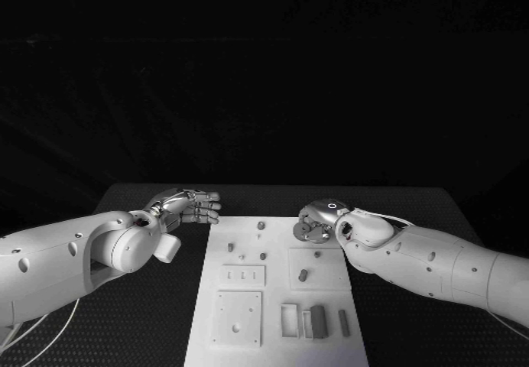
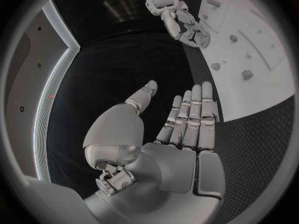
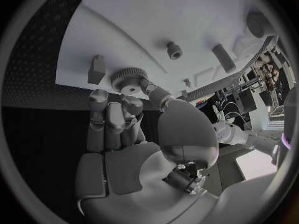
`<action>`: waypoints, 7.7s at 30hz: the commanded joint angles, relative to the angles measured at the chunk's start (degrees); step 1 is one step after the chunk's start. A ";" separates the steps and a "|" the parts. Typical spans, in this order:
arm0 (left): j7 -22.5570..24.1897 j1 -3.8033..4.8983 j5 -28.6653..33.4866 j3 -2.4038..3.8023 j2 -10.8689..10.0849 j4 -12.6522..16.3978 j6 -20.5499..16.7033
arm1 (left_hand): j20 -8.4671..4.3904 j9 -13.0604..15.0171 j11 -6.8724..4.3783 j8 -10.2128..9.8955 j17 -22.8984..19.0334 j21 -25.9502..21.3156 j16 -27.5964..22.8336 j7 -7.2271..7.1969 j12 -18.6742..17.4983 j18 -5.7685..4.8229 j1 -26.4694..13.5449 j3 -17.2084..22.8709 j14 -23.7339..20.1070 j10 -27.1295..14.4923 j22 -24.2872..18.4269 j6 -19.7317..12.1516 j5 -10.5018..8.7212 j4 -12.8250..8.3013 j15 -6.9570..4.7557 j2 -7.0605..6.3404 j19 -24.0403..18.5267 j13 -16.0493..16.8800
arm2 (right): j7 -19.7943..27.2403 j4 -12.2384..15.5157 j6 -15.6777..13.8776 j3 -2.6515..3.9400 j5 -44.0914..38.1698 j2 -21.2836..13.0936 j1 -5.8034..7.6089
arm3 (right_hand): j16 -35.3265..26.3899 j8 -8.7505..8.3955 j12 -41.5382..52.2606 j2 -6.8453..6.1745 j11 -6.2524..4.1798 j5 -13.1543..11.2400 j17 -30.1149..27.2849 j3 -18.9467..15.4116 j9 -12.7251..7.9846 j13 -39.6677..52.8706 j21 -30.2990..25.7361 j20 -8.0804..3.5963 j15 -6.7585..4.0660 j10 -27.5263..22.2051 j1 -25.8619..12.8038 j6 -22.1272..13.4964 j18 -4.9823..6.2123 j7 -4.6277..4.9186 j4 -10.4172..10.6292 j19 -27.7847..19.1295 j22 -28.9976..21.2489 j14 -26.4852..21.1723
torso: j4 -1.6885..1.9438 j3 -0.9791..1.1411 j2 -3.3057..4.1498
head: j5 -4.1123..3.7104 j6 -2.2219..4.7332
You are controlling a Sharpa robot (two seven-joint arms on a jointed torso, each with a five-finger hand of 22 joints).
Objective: Assemble the parts on the task board
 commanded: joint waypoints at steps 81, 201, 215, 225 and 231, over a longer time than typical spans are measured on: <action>0.19 0.02 -0.52 0.02 -0.34 -0.03 1.28 | 0.11 -0.15 0.09 -0.36 0.22 -0.54 -0.45 3.49 -0.68 0.79 -0.68 -0.18 0.40 0.50 -0.10 0.31 0.23 -0.03 0.20 0.29 0.47 0.02 | -4.35 1.59 -2.05 -0.57 -1.71 -1.20 -1.27 | 0.43 3.83 0.02 3.18 -1.76 0.25 1.86 2.98 2.94 -0.07 0.29 -0.40 -1.71 1.02 0.51 6.42 2.68 -2.17 0.07 0.79 0.99 1.71 | 0.02 -0.05 -0.06 | -0.37 0.02; 0.36 0.03 -0.52 0.03 1.44 -1.07 1.40 | 0.11 -0.24 0.08 -0.45 0.47 -0.76 -0.76 3.47 -1.09 0.78 -0.68 -0.21 0.48 0.71 -0.10 0.37 0.23 -0.09 0.20 0.30 0.56 0.08 | -5.43 -2.24 -0.31 0.94 -0.28 13.57 -1.46 | -0.74 -0.95 -0.78 -1.82 0.42 0.08 -0.81 6.00 1.35 0.08 -0.47 -0.20 0.20 0.49 -2.06 -0.73 2.68 0.12 3.82 1.15 0.69 0.06 | -0.05 -0.03 -0.01 | 0.52 -0.30; 0.27 0.03 -0.52 0.03 1.49 -1.21 1.42 | 0.12 -0.27 0.12 -0.49 0.52 -0.80 -0.82 3.52 -1.21 0.77 -0.85 -0.24 0.51 0.71 -0.10 0.34 0.23 0.05 0.20 0.42 0.60 0.09 | -5.24 -2.54 -0.72 0.89 0.64 12.75 -1.47 | -0.64 -0.63 -0.62 -1.34 0.50 0.04 -0.65 5.85 1.32 0.18 -0.45 -0.15 0.28 0.32 -2.39 -0.17 2.68 0.21 4.69 1.13 0.78 0.07 | -0.02 -0.01 -0.02 | 0.49 -0.49; 0.01 0.03 -0.52 0.02 1.37 -1.14 1.51 | 0.11 -0.31 0.17 -0.56 0.57 -0.86 -0.90 3.60 -1.35 0.77 -0.94 -0.23 0.52 0.65 -0.11 0.26 0.23 0.18 0.20 0.52 0.60 0.07 | -5.28 -2.45 -0.49 0.78 1.48 11.90 -1.47 | -0.50 -0.53 -0.44 -2.35 0.52 0.06 -0.31 5.67 1.21 0.29 -0.42 -0.17 0.30 0.21 -2.86 0.00 2.68 0.22 5.66 1.24 0.81 0.26 | -0.07 0.02 -0.01 | 0.51 -0.67; 0.07 0.03 -0.52 0.02 1.31 -1.08 1.43 | 0.11 -0.33 0.19 -0.59 0.59 -0.88 -0.92 3.63 -1.39 0.77 -0.96 -0.23 0.52 0.63 -0.11 0.22 0.23 0.18 0.20 0.50 0.60 0.07 | -5.25 -2.18 -0.04 0.61 1.69 11.48 -1.47 | -0.50 -0.47 -0.41 -2.45 0.49 0.05 -0.35 5.66 1.21 0.30 -0.42 -0.18 0.28 0.19 -2.94 0.10 2.68 0.19 5.89 1.25 0.81 0.24 | -0.16 0.03 -0.02 | 0.53 -0.53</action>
